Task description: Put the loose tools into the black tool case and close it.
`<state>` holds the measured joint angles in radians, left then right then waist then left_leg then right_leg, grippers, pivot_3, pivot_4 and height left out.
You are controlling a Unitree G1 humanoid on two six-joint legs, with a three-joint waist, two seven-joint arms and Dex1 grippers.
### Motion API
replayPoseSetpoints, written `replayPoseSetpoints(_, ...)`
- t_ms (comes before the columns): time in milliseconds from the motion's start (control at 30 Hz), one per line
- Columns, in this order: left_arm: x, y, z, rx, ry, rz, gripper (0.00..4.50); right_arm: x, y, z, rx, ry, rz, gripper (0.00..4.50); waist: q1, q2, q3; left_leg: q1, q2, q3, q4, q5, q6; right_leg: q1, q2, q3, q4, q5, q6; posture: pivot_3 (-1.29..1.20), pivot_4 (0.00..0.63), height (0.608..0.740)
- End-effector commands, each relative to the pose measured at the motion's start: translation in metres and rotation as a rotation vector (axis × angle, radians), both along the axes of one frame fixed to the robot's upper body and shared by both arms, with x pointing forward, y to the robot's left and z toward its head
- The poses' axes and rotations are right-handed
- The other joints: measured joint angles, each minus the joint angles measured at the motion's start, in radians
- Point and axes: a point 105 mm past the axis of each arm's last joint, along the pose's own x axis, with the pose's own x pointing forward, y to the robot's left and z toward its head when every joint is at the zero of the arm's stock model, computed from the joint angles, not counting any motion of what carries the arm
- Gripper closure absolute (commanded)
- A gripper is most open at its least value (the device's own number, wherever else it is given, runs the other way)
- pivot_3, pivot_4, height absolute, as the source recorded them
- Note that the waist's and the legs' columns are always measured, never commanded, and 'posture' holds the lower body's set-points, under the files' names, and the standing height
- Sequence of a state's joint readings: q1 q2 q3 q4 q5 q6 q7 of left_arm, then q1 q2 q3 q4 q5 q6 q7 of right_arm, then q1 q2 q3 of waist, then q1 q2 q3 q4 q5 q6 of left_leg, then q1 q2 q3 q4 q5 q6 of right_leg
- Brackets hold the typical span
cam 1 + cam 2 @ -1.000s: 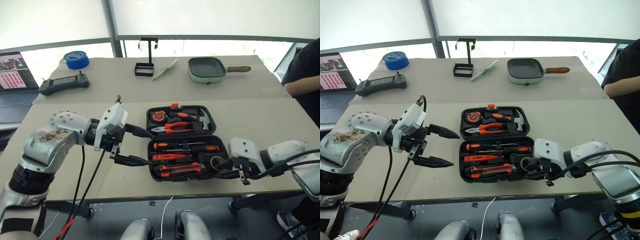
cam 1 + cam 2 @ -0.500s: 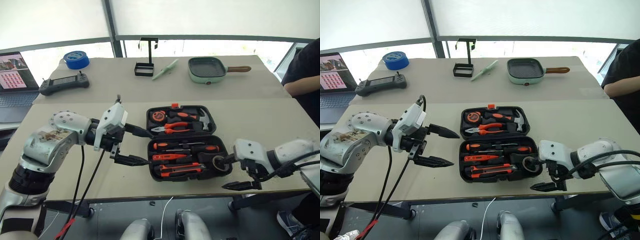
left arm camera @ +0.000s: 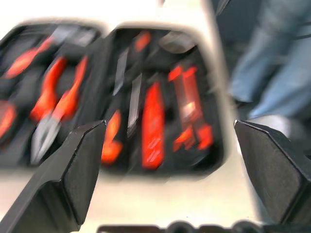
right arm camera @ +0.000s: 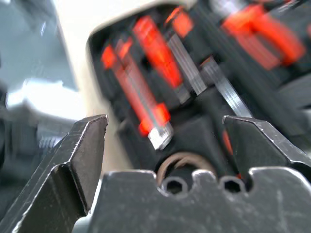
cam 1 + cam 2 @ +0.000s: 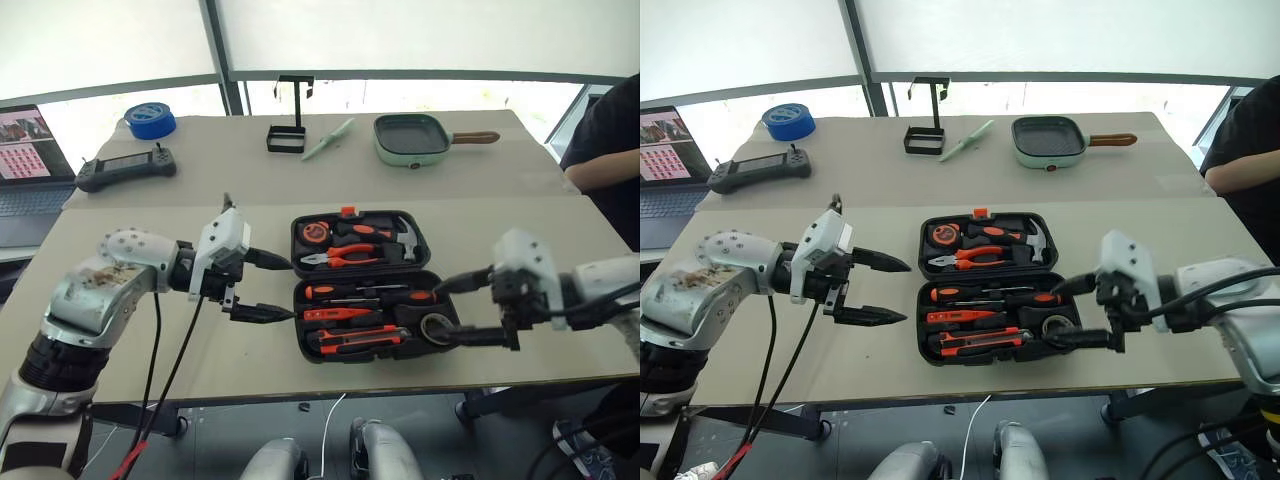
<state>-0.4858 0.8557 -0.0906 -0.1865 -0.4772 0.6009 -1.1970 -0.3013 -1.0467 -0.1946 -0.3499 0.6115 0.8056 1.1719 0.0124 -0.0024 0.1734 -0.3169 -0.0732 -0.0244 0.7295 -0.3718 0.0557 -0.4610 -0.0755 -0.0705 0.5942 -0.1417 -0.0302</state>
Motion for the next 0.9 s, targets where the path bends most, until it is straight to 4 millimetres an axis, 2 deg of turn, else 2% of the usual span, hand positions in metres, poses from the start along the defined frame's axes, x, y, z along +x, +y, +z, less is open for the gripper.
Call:
replayPoseSetpoints(33, 0.018, 0.023, -0.004, 0.017, -0.069, 0.188, 1.53, 0.015, -0.028, -0.001, 0.022, -0.022, -0.187, 1.47, 0.004, 0.0, 0.0, 0.0, 0.0, 0.0, 0.0, 0.0, 0.0, 0.0, 0.0, 0.0, 0.0, 0.0, 0.0, 0.0, 0.15, 0.74)
replayPoseSetpoints(100, 0.016, 0.027, -0.018, 0.051, -0.052, 0.207, 2.33, 0.022, -0.041, -0.012, -0.008, -0.018, -0.246, 2.26, 0.008, 0.0, 0.0, 0.0, 0.0, 0.0, 0.0, 0.0, 0.0, 0.0, 0.0, 0.0, 0.0, 0.0, 0.0, 0.0, 0.15, 0.74)
replayPoseSetpoints(200, 0.019, 0.023, -0.038, 0.075, -0.033, 0.222, 3.39, 0.032, -0.06, -0.035, -0.067, -0.004, -0.312, 3.17, 0.009, 0.0, 0.0, 0.0, 0.0, 0.0, 0.0, 0.0, 0.0, 0.0, 0.0, 0.0, 0.0, 0.0, 0.0, 0.0, 0.15, 0.74)
replayPoseSetpoints(300, 0.023, 0.014, -0.045, 0.064, -0.022, 0.215, 4.47, 0.036, -0.064, -0.048, -0.104, -0.003, -0.307, 4.2, 0.009, 0.0, 0.0, 0.0, 0.0, 0.001, 0.0, 0.0, 0.0, 0.0, 0.0, 0.0, 0.0, 0.0, 0.0, 0.0, 0.15, 0.74)
replayPoseSetpoints(333, 0.024, 0.008, -0.048, 0.068, -0.025, 0.198, 4.5, 0.04, -0.062, -0.052, -0.108, -0.005, -0.302, 4.48, 0.007, 0.0, 0.0, 0.0, 0.0, 0.001, 0.0, 0.0, 0.0, 0.0, 0.0, 0.001, 0.001, 0.0, 0.0, 0.0, 0.15, 0.74)
replayPoseSetpoints(433, 0.026, -0.005, -0.055, 0.072, -0.021, 0.163, 4.5, 0.047, -0.055, -0.059, -0.12, -0.014, -0.276, 4.48, 0.0, 0.0, 0.0, 0.0, 0.0, 0.001, 0.0, 0.0, 0.0, 0.0, 0.0, 0.001, 0.001, 0.0, 0.0, 0.0, 0.15, 0.74)
replayPoseSetpoints(500, 0.02, -0.019, -0.058, 0.077, 0.007, 0.089, 4.5, 0.051, -0.044, -0.062, -0.141, -0.029, -0.222, 4.48, -0.002, 0.0, 0.0, 0.0, 0.0, 0.001, 0.0, 0.0, 0.0, 0.0, 0.0, 0.001, 0.001, 0.0, 0.0, 0.0, 0.15, 0.74)
replayPoseSetpoints(633, 0.014, -0.038, -0.055, 0.053, 0.014, 0.0, 4.5, 0.053, -0.03, -0.068, -0.152, -0.021, -0.149, 4.48, -0.002, 0.0, 0.0, 0.0, 0.0, 0.001, 0.0, 0.0, 0.0, 0.0, 0.0, 0.001, 0.001, 0.0, 0.0, 0.0, 0.15, 0.74)
replayPoseSetpoints(767, 0.001, -0.041, -0.057, 0.057, 0.039, -0.089, 4.5, 0.033, -0.018, -0.071, -0.164, 0.007, -0.009, 4.48, 0.0, 0.0, 0.0, 0.0, 0.0, 0.001, 0.0, 0.0, 0.0, -0.001, 0.0, 0.0, 0.0, 0.0, 0.0, 0.0, 0.15, 0.74)
replayPoseSetpoints(900, -0.013, -0.038, -0.057, 0.055, 0.067, -0.159, 4.5, 0.018, -0.019, -0.078, -0.216, 0.012, 0.037, 4.48, 0.0, 0.0, 0.0, -0.001, 0.0, 0.0, 0.0, 0.0, 0.0, -0.001, 0.0, 0.0, 0.0, 0.0, 0.0, 0.0, 0.15, 0.74)
